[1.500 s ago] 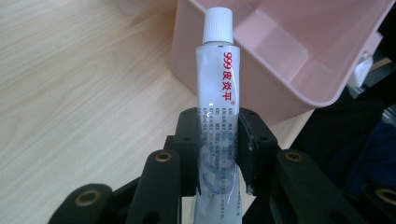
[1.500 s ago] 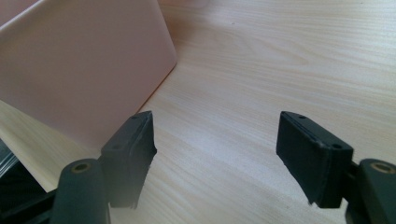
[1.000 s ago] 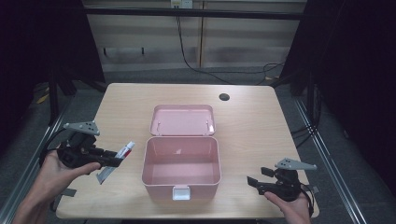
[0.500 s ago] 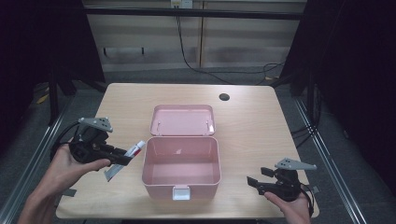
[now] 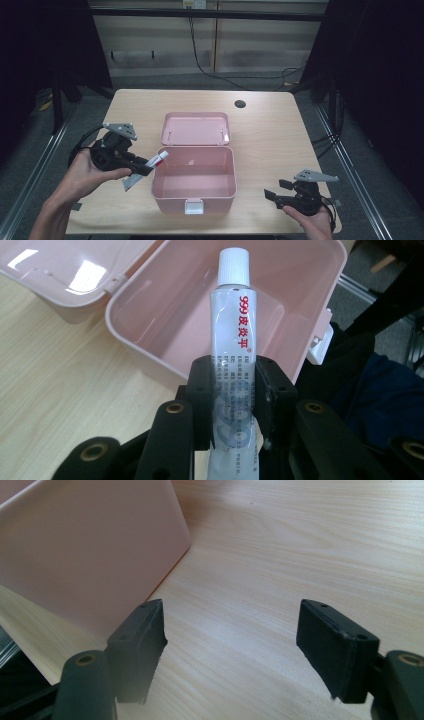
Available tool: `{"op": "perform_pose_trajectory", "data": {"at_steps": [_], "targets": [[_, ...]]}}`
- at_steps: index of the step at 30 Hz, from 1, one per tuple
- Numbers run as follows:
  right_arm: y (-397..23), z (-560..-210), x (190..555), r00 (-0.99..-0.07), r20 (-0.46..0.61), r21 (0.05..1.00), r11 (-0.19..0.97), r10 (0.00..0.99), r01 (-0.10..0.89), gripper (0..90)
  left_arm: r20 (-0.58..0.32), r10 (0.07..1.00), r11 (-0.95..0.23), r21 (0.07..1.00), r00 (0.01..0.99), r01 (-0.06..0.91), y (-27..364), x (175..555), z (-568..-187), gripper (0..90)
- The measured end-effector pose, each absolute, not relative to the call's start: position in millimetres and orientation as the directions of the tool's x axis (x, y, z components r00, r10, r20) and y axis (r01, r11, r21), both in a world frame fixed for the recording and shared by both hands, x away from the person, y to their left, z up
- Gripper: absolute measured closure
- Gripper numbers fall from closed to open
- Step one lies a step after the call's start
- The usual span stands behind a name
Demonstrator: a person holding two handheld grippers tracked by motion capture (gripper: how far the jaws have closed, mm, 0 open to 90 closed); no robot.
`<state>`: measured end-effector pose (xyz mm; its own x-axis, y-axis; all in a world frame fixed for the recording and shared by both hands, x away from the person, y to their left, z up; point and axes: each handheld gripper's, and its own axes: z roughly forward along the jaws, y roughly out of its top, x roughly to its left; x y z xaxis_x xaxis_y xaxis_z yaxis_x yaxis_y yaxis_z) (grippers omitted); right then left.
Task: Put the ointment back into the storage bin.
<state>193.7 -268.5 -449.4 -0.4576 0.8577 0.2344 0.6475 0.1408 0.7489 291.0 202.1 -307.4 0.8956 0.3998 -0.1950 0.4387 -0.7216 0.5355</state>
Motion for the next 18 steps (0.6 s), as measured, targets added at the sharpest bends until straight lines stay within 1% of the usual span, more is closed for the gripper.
{"op": "perform_pose_trajectory", "data": {"at_steps": [2, 4, 9, 11, 15, 16, 17, 18], "targets": [[-269, -449, 194, -0.458, 0.235, 0.750, 0.140, 0.858, 0.647, 27.1, -0.202, 0.409, -0.717, 0.533, 0.890, 0.450, 195, 290, -307, 71.2], [-268, -449, 194, -0.459, 0.235, 0.749, 0.141, 0.857, 0.647, 27.1, -0.182, 0.387, -0.739, 0.525, 0.904, 0.422, 191, 292, -305, 71.3], [-268, -449, 194, -0.460, 0.235, 0.749, 0.142, 0.857, 0.647, 26.9, -0.188, 0.379, -0.754, 0.504, 0.906, 0.420, 183, 293, -305, 71.2], [-268, -449, 194, -0.458, 0.231, 0.748, 0.145, 0.858, 0.648, 26.7, -0.198, 0.386, -0.736, 0.522, 0.901, 0.430, 181, 293, -306, 71.2], [-269, -449, 194, -0.452, 0.234, 0.752, 0.134, 0.861, 0.645, 24.6, -0.204, 0.384, -0.736, 0.521, 0.901, 0.432, 178, 294, -307, 71.2], [-270, -449, 194, -0.452, 0.239, 0.756, 0.127, 0.859, 0.642, 22.5, -0.193, 0.357, -0.758, 0.511, 0.914, 0.404, 174, 296, -307, 71.2], [-270, -449, 194, -0.452, 0.239, 0.756, 0.127, 0.859, 0.642, 22.5, -0.193, 0.357, -0.758, 0.511, 0.914, 0.404, 174, 296, -307, 71.2], [-270, -449, 194, -0.452, 0.239, 0.756, 0.128, 0.860, 0.642, 20.5, -0.204, 0.372, -0.742, 0.521, 0.906, 0.422, 172, 295, -307, 71.2]]}}
